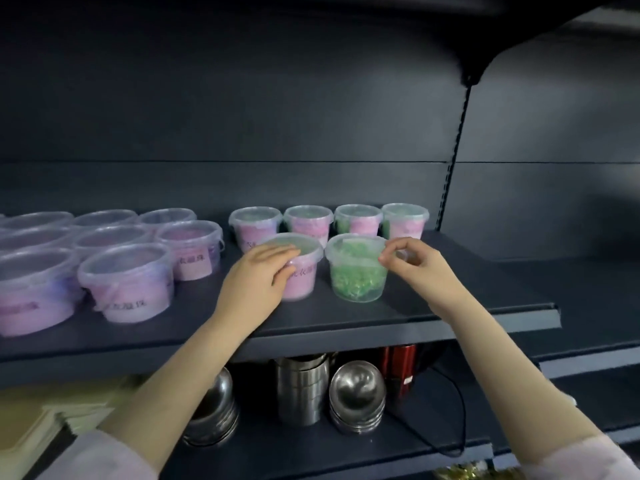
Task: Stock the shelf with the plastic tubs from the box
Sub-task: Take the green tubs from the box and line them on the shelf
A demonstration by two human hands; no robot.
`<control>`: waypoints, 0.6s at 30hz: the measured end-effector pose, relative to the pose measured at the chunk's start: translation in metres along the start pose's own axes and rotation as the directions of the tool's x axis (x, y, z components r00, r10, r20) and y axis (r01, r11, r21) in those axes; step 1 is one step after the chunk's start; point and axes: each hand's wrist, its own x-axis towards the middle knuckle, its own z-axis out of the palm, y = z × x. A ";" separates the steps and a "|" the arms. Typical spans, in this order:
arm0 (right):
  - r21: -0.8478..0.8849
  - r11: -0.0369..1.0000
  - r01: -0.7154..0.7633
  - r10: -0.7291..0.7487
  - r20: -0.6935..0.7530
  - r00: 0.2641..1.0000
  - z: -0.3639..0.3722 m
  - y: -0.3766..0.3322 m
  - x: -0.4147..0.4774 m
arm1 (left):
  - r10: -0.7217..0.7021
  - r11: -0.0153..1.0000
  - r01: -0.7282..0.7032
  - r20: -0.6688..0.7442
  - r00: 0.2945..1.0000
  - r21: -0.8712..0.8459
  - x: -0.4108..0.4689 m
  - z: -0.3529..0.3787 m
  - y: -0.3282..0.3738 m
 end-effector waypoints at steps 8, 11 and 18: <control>-0.288 0.942 0.171 -0.197 -0.065 0.978 0.004 0.034 0.067 | -0.052 0.997 0.053 0.029 0.998 -0.048 0.035 0.014 -0.026; -0.342 0.913 0.225 -0.224 0.042 0.974 0.013 0.035 0.073 | -0.135 0.982 0.130 -0.026 0.991 -0.139 0.038 0.021 -0.035; -0.115 0.990 0.080 -0.051 0.234 0.971 0.013 0.036 0.095 | -0.242 0.941 0.223 -0.045 0.969 -0.255 0.032 0.034 -0.044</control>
